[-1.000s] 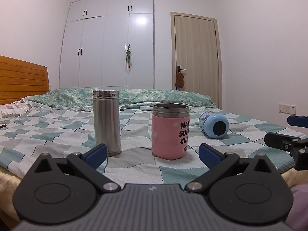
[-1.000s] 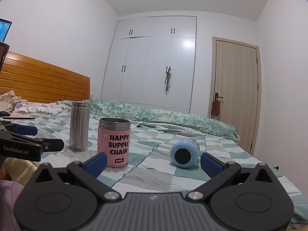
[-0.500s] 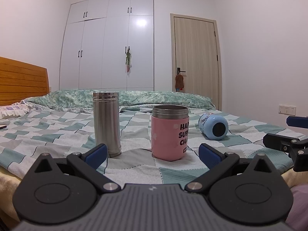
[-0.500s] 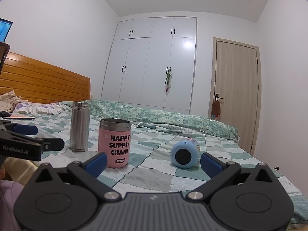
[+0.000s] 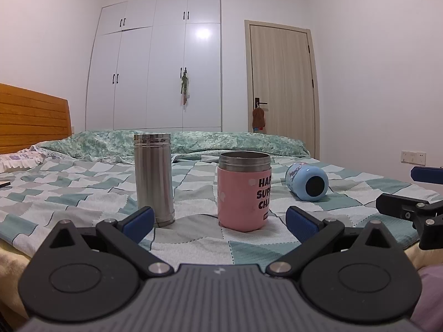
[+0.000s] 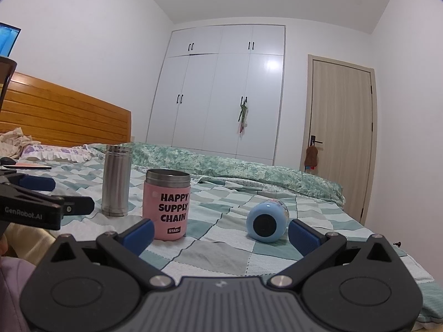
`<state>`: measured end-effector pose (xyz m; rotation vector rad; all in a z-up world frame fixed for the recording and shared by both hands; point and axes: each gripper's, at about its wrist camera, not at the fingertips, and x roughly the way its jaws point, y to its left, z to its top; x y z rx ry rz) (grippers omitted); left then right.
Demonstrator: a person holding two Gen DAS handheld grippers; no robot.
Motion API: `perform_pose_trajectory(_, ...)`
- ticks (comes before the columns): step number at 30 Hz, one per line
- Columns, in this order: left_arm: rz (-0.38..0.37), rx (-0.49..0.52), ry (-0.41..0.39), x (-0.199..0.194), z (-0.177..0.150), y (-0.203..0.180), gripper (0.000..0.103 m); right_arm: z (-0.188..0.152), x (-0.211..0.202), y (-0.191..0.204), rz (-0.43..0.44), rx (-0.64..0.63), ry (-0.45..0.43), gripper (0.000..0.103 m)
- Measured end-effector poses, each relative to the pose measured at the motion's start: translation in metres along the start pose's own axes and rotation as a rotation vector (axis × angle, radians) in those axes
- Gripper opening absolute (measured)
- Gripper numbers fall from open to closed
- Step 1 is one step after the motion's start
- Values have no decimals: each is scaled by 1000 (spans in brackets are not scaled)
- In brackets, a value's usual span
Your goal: Flip cup upright
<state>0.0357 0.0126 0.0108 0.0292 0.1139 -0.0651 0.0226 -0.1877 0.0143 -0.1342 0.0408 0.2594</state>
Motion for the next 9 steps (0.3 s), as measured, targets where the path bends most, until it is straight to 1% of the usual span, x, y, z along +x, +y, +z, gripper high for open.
perform_pose_trajectory(9,-8,-8,-5,-1,-1,2,103,0,0,0,0,0,0,103)
